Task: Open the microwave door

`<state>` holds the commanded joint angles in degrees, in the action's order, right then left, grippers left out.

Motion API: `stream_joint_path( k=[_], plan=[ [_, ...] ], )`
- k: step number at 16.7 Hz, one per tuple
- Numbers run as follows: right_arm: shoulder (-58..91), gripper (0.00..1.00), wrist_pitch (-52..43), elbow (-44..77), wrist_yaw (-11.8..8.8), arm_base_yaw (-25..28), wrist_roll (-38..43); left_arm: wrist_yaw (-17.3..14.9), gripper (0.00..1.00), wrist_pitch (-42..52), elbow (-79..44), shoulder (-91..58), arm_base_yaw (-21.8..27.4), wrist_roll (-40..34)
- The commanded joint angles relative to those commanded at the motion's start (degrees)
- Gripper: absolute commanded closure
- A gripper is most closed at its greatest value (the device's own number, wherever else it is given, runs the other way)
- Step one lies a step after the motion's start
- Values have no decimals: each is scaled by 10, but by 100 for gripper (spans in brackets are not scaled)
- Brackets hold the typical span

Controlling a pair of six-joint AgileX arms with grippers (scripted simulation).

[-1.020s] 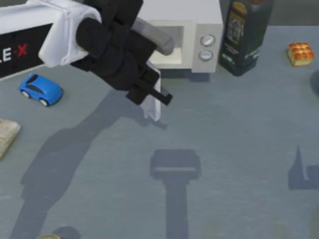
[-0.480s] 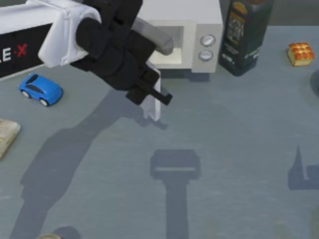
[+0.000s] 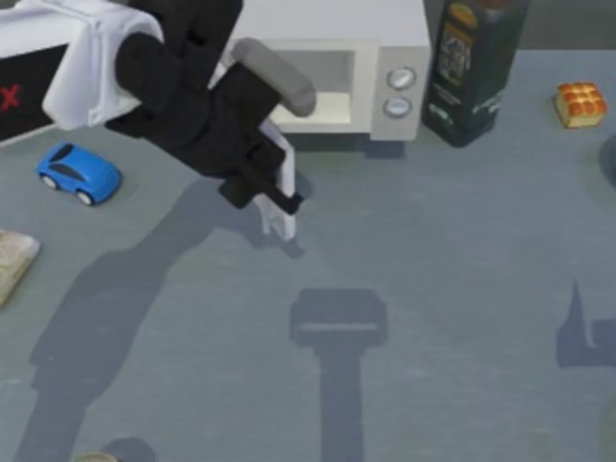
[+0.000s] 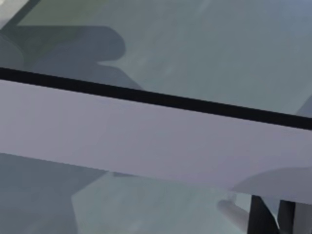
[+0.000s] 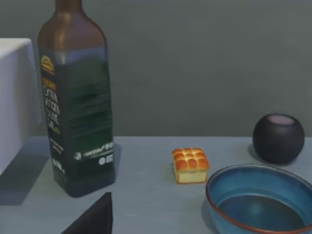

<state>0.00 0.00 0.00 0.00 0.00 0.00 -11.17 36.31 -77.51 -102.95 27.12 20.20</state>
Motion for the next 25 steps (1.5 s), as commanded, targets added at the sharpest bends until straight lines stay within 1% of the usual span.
stream_joint_path(
  k=[3,25],
  plan=[
    [0,0,0,0,0,0,0,-13,100,3,6,6,-9,20],
    [0,0,0,0,0,0,0,-13,100,3,6,6,-9,20]
  ],
)
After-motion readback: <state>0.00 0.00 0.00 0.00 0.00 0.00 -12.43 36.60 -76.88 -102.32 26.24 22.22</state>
